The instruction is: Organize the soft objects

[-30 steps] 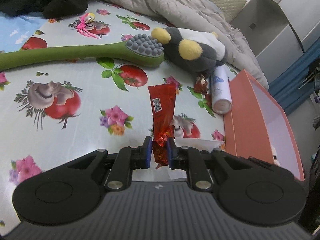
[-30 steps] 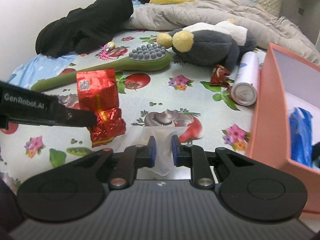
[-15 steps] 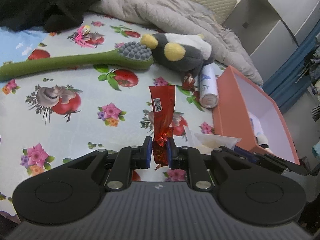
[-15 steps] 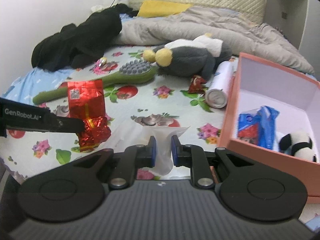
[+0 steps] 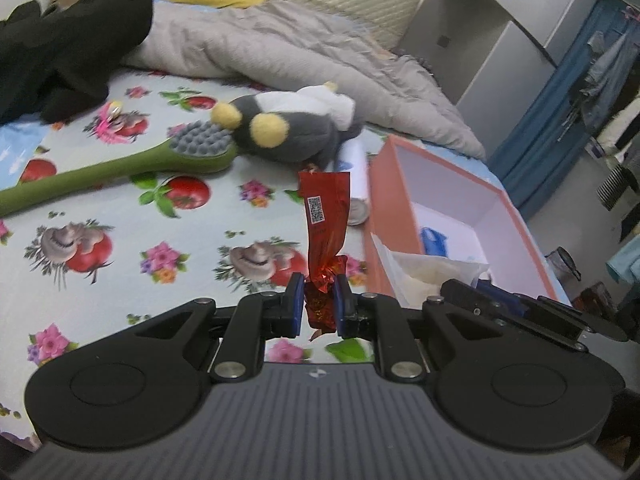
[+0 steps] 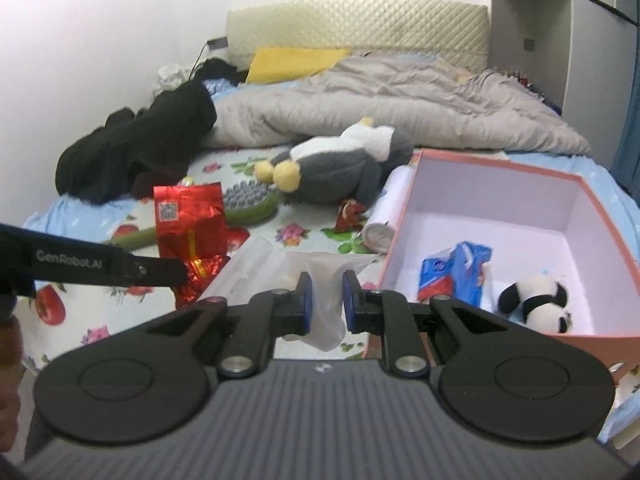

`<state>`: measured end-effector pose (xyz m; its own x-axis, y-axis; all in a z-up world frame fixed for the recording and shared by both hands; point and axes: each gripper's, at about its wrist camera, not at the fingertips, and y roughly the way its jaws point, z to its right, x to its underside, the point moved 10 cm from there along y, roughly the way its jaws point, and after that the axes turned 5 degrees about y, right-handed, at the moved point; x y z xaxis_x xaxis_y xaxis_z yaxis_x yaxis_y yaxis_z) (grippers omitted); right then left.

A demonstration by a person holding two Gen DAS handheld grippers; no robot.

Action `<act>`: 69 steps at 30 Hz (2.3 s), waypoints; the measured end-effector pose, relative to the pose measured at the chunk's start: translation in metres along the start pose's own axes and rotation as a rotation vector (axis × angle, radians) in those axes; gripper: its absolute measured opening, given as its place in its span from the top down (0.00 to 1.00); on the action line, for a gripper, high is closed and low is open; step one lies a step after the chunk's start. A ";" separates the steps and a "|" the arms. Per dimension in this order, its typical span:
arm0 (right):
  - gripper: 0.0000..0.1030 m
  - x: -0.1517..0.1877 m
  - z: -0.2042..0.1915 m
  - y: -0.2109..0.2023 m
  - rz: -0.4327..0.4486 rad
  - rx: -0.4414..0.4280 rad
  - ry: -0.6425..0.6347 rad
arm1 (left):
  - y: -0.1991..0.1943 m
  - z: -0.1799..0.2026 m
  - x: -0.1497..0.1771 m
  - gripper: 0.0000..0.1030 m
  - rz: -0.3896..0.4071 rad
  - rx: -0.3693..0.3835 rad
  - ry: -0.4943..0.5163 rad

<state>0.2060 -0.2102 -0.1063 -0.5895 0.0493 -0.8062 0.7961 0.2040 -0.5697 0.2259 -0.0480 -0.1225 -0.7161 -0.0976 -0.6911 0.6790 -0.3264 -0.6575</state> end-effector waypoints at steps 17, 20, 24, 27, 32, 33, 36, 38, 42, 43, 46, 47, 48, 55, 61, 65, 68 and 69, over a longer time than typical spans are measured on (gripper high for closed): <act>0.81 -0.025 0.078 -0.063 0.061 0.091 0.081 | -0.005 0.111 -0.024 0.93 0.005 0.105 0.116; 0.81 -0.025 0.093 -0.060 0.054 0.103 0.101 | 0.005 0.127 -0.024 0.95 -0.008 0.118 0.127; 0.81 -0.021 0.109 -0.051 0.036 0.101 0.125 | 0.028 0.142 -0.019 0.96 -0.048 0.119 0.135; 0.81 -0.016 0.120 -0.041 0.022 0.102 0.137 | 0.042 0.148 -0.016 0.96 -0.072 0.108 0.147; 0.81 -0.008 0.134 -0.034 0.003 0.093 0.163 | 0.062 0.153 -0.004 0.96 -0.120 0.085 0.162; 0.81 -0.007 0.135 -0.033 0.000 0.093 0.168 | 0.065 0.153 -0.001 0.96 -0.129 0.083 0.164; 0.81 -0.004 0.140 -0.031 -0.006 0.085 0.178 | 0.073 0.153 0.009 0.96 -0.159 0.088 0.159; 0.81 -0.002 0.142 -0.030 -0.010 0.084 0.179 | 0.078 0.153 0.016 0.96 -0.175 0.092 0.164; 0.81 0.001 0.148 -0.031 -0.013 0.083 0.197 | 0.084 0.152 0.028 0.95 -0.186 0.100 0.180; 0.81 0.001 0.150 -0.032 -0.011 0.085 0.198 | 0.087 0.151 0.031 0.94 -0.199 0.109 0.181; 0.81 0.004 0.156 -0.034 -0.013 0.091 0.215 | 0.095 0.145 0.041 0.76 -0.221 0.104 0.202; 0.81 0.004 0.158 -0.034 -0.014 0.095 0.218 | 0.099 0.142 0.045 0.68 -0.228 0.104 0.218; 0.81 0.005 0.160 -0.034 -0.016 0.099 0.218 | 0.101 0.141 0.048 0.63 -0.236 0.109 0.229; 0.81 0.009 0.167 -0.038 -0.024 0.112 0.232 | 0.123 0.148 0.081 0.42 -0.319 0.187 0.343; 0.81 0.013 0.172 -0.040 -0.030 0.123 0.240 | 0.137 0.163 0.117 0.33 -0.392 0.237 0.538; 0.81 0.014 0.173 -0.043 -0.029 0.125 0.239 | 0.145 0.164 0.133 0.32 -0.421 0.213 0.671; 0.81 0.015 0.175 -0.043 -0.028 0.127 0.245 | 0.153 0.160 0.140 0.32 -0.435 0.187 0.715; 0.81 0.015 0.176 -0.043 -0.029 0.127 0.246 | 0.153 0.159 0.142 0.32 -0.438 0.184 0.725</act>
<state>0.1863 -0.3903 -0.1221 -0.6151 0.2848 -0.7352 0.7802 0.0850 -0.6197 0.2032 -0.2610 -0.2736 -0.5847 0.6759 -0.4486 0.2845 -0.3470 -0.8937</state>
